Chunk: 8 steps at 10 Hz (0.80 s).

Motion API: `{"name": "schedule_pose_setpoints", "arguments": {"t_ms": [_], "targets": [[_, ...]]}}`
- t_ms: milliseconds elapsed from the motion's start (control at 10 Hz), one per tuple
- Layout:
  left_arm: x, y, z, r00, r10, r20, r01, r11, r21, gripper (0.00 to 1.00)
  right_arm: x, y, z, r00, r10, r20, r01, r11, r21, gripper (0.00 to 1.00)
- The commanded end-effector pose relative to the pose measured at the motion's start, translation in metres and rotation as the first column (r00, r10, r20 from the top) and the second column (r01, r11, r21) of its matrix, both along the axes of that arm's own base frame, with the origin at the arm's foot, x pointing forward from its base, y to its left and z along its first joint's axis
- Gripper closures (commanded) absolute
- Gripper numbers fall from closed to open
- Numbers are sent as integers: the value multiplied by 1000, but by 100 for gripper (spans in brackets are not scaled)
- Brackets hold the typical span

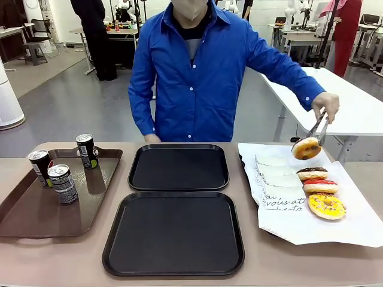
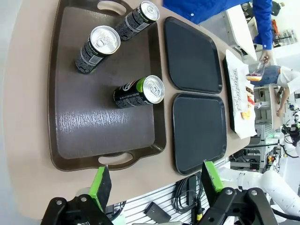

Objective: Set up donuts and drinks on trays.
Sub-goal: Pick up one Pepsi coke and place it on the Flat Tray.

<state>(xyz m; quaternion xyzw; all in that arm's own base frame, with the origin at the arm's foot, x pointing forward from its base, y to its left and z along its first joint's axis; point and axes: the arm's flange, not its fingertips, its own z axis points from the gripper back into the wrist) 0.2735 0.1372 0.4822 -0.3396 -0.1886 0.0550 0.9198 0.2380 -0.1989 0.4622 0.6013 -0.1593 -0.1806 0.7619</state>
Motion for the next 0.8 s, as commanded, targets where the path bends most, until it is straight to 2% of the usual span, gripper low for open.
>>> {"name": "schedule_pose_setpoints", "arguments": {"t_ms": [0,100,200,400,600,700], "targets": [[6,5,3,999,32,13,-33,997,63,0,0,-1,-1,1000,4,9,-4,1000,15,0],[17,2,15,1000,18,7,-19,980,200,0,0,-1,-1,1000,4,9,-4,1000,15,0],[26,0,29,1000,1,-6,1,967,253,0,0,-1,-1,1000,4,9,-4,1000,15,0],[44,-12,70,1000,9,-12,-2,899,438,0,0,-1,-1,1000,4,9,-4,1000,15,0],[77,-43,100,998,-35,-52,59,786,616,0,0,-1,-1,1000,4,9,-4,1000,15,0],[100,-66,106,994,-66,-90,111,697,709,0,0,-1,-1,1000,4,9,-4,1000,15,0]]}}
